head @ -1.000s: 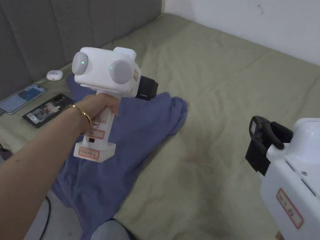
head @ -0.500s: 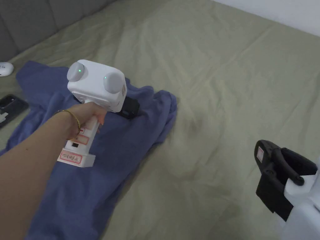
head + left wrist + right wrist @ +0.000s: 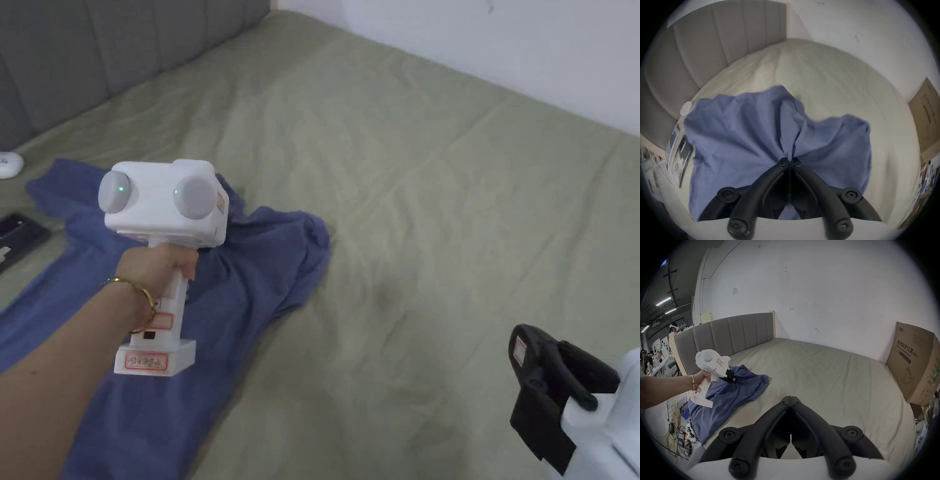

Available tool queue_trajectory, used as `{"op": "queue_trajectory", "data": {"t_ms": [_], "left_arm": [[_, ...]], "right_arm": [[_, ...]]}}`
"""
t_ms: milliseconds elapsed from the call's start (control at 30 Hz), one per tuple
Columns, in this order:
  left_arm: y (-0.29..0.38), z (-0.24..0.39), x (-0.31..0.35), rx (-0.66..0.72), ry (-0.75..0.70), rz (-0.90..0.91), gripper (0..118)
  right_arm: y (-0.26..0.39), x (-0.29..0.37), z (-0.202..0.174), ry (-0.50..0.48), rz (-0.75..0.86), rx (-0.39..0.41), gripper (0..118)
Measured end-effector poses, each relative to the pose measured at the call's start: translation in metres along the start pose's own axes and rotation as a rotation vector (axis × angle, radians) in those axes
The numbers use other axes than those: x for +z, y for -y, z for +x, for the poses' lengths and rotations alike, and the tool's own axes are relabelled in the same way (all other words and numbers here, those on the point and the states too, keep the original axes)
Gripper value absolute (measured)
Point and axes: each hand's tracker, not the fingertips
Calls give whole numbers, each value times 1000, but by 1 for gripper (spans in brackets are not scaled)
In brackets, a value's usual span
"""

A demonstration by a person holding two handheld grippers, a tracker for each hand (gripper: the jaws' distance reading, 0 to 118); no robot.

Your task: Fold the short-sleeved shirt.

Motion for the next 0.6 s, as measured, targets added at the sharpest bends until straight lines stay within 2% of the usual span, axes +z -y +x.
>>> {"op": "queue_trajectory", "data": {"t_ms": [133, 300, 500, 600], "left_arm": [[-2, -18, 60, 83, 20, 99, 0], [1, -42, 149, 123, 58, 224, 0], [-2, -42, 266, 44, 110, 388, 0], [-6, -36, 326, 84, 185, 489, 0]], "right_arm": [[1, 30, 7, 12, 12, -19, 0], [2, 77, 14, 29, 78, -53, 0], [-1, 129, 17, 30, 155, -27, 0], [1, 152, 20, 38, 183, -24, 0]]}}
